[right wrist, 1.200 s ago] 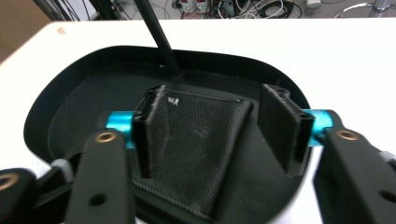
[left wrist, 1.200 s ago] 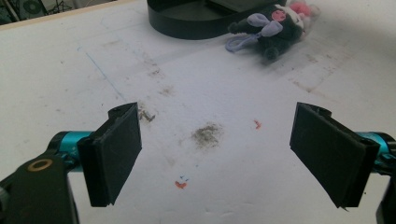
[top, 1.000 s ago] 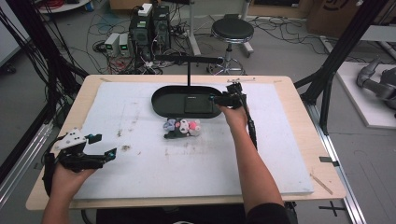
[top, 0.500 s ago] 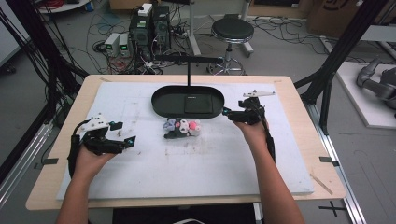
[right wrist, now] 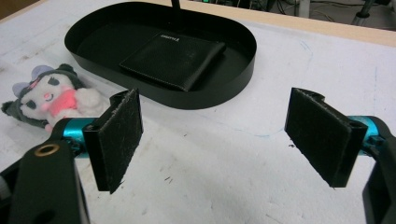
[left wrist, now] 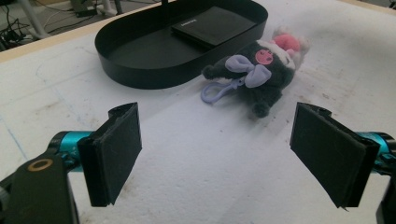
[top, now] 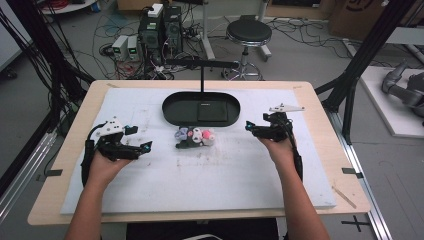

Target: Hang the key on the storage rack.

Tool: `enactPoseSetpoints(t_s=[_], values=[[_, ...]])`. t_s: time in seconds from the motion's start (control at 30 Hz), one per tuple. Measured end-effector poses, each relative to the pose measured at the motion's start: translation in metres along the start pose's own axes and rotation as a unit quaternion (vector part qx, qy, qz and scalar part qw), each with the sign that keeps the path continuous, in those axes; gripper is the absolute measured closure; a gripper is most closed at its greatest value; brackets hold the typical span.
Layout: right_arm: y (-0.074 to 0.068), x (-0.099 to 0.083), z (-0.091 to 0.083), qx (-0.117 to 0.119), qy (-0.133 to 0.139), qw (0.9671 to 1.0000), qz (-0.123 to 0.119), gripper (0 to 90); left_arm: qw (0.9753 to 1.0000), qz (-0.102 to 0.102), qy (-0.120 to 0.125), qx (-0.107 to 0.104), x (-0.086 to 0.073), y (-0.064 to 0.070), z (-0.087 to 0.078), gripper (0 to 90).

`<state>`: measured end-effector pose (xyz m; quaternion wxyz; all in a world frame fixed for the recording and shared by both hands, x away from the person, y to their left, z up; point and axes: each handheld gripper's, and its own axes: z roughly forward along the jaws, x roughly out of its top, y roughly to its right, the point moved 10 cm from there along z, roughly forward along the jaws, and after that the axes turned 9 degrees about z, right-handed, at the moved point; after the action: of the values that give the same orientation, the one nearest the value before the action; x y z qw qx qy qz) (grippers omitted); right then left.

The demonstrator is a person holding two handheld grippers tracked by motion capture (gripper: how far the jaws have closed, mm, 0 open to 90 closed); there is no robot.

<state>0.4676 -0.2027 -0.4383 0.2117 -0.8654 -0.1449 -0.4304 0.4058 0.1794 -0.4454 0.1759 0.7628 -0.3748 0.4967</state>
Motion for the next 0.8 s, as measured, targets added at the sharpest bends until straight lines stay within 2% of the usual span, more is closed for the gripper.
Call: enactPoseSetpoints(t_s=[0.17,0.33,0.43,0.53,0.7,0.73,0.8], values=[[-0.004,0.0,0.0,0.004,0.0,1.0,-0.002,19.8,1.0,-0.006,0.006,0.003,0.0,-0.002,-0.003,16.6],[-0.006,0.0,0.0,0.01,0.002,0.9999,-0.008,19.8,1.0,-0.003,-0.002,0.0,-0.004,-0.001,-0.002,16.6],[-0.005,0.001,0.001,0.016,0.002,0.9999,-0.005,19.8,0.9999,-0.008,-0.002,0.006,-0.004,-0.002,-0.004,16.6],[-0.008,-0.001,0.003,0.022,-0.006,0.9997,-0.007,19.8,0.9999,-0.008,-0.004,0.008,-0.005,-0.004,-0.004,16.6],[-0.02,-0.001,0.004,0.049,-0.005,0.9981,-0.037,19.8,0.9999,-0.011,-0.002,0.009,-0.006,-0.005,-0.005,16.6],[-0.026,-0.002,0.008,0.056,-0.012,0.997,-0.052,19.8,0.9999,-0.009,-0.003,0.009,-0.006,-0.006,-0.006,16.6],[-0.029,-0.003,0.01,0.057,-0.02,0.9964,-0.06,19.8,0.9999,-0.008,-0.002,0.008,-0.007,-0.005,-0.007,16.6]])
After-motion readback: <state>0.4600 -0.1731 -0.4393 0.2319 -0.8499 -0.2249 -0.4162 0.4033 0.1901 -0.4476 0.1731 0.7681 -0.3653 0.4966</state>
